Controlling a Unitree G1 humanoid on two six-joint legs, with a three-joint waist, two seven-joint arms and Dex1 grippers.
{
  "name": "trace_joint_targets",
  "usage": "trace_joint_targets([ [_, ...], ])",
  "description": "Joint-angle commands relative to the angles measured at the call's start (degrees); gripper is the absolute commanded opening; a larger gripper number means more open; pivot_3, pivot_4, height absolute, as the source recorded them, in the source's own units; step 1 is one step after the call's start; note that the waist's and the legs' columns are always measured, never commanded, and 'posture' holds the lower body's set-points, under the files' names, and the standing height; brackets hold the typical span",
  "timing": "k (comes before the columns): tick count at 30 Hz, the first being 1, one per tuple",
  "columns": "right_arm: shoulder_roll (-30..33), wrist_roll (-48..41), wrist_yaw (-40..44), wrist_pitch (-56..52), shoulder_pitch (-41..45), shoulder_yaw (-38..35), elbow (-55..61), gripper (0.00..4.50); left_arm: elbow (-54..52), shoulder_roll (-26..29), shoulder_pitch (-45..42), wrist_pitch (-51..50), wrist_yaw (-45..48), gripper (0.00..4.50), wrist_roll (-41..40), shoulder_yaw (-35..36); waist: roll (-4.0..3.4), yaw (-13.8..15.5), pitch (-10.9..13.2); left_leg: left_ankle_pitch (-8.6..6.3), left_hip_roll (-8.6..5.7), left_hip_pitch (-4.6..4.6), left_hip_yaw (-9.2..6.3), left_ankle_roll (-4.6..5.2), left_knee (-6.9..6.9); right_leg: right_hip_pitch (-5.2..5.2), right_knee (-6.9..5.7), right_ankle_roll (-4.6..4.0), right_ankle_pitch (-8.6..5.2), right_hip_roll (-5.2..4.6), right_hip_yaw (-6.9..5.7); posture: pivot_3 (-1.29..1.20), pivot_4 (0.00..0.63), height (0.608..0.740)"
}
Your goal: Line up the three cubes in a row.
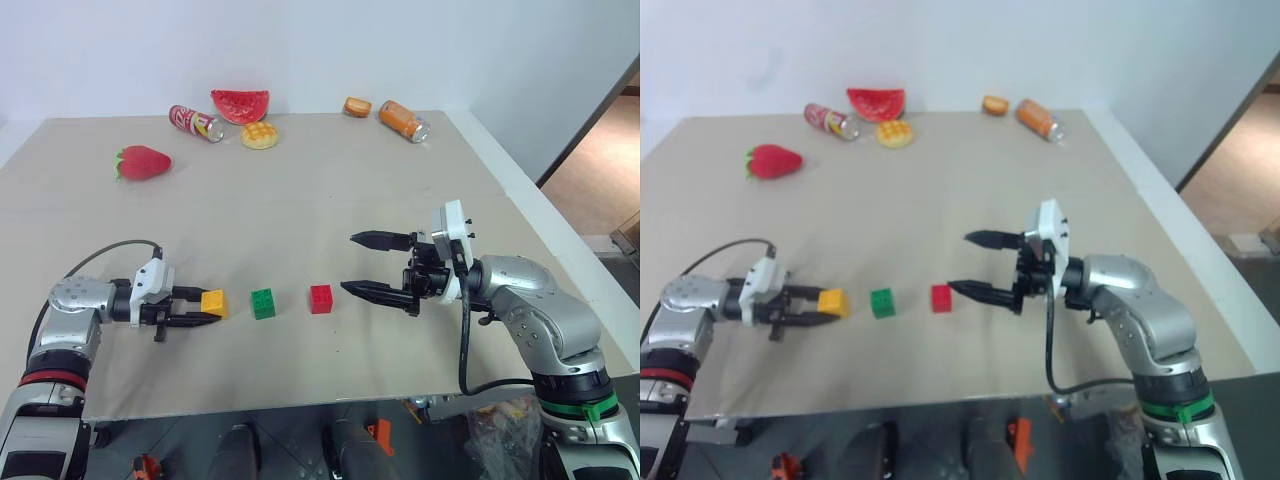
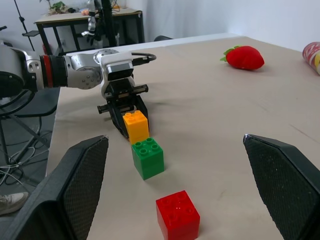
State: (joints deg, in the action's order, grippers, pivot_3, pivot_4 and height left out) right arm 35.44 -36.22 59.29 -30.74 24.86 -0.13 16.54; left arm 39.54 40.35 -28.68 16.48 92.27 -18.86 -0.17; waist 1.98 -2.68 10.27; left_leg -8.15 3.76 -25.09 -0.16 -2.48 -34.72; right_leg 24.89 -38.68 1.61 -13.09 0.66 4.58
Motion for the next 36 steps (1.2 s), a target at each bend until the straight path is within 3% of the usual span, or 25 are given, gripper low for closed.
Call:
trace_joint_targets([
  [1, 0.4, -0.4, -0.3, 0.6, 0.0, -0.9, 2.0, 4.5, 0.9, 1.7, -0.6, 1.2, 0.2, 1.31, -0.1, -0.4, 0.0, 0.0, 0.0, 0.0, 0.0, 0.0, 0.0, 0.0, 0.0, 0.01, -0.01, 0.0, 0.0, 0.0, 0.0, 0.0, 0.15, 0.74],
  [9, 0.3, -0.3, -0.4, 0.9, 0.1, -0.8, 1.7, 4.5, 0.5, 2.6, -0.5, 1.1, 0.2, 1.31, -1.4, -1.9, 0.0, 0.0, 0.0, 0.0, 0.0, 0.0, 0.0, 0.0, 0.01, 0.04, -0.05, -0.04, -0.03, 0.01, 0.0, 0.0, 0.15, 0.74],
  [11, 0.2, -0.1, -0.4, 1.0, 0.3, -0.7, 1.5, 4.5, 0.3, 3.1, -0.6, -1.3, 0.2, 2.37, -1.9, -2.4, 0.0, 0.0, 0.0, 0.0, 0.0, 0.0, 0.0, 0.0, 0.01, 0.04, -0.05, -0.05, -0.04, 0.01, 0.0, 0.0, 0.15, 0.74],
  [17, -0.1, 0.1, -0.3, 1.0, 0.8, -0.4, 1.1, 4.5, 0.5, 1.6, -0.6, 1.2, -0.6, 4.44, -1.1, 0.2, 0.0, 0.0, 0.0, 0.0, 0.0, -0.05, 0.0, 0.0, 0.01, 0.06, -0.05, -0.04, -0.06, 0.01, 0.01, 0.0, 0.15, 0.74],
  [22, -0.2, 0.1, 0.1, 1.1, 1.2, -0.3, 0.8, 4.5, -0.8, 2.8, 1.1, 1.2, -0.2, 4.44, -1.9, 1.4, 0.0, -0.1, 0.0, 0.0, 0.0, -0.04, 0.0, 0.0, 0.01, 0.07, -0.05, -0.04, -0.06, 0.01, 0.01, 0.0, 0.15, 0.74],
  [30, -0.1, 0.1, 1.5, 1.4, 2.7, -0.1, -0.3, 4.5, 1.7, 10.6, 6.4, 4.8, -1.6, 4.44, -1.6, 7.9, 0.0, -0.1, 0.0, 0.0, 0.02, -0.04, 0.01, 0.0, 0.07, 0.14, -0.09, -0.12, -0.1, 0.0, -0.01, 0.0, 0.15, 0.74],
  [33, -0.2, 0.5, 1.7, 2.0, 3.0, -0.1, -0.9, 4.5, 3.6, 12.2, 6.4, 3.3, -7.6, 4.44, -1.3, 11.1, 0.0, 0.0, 0.0, 0.0, 0.02, -0.04, 0.01, 0.0, 0.07, 0.14, -0.08, -0.13, -0.11, -0.02, -0.01, 0.0, 0.15, 0.74],
  [36, -1.0, 3.9, -0.7, 4.3, 3.0, 0.0, -3.8, 4.5, 1.9, 11.7, 6.6, -7.8, -21.5, 4.44, -1.8, 15.3, 0.01, 0.1, 0.0, 0.0, 0.02, -0.05, 0.01, 0.0, 0.05, 0.12, -0.09, -0.12, -0.11, -0.04, -0.03, 0.0, 0.15, 0.74],
])
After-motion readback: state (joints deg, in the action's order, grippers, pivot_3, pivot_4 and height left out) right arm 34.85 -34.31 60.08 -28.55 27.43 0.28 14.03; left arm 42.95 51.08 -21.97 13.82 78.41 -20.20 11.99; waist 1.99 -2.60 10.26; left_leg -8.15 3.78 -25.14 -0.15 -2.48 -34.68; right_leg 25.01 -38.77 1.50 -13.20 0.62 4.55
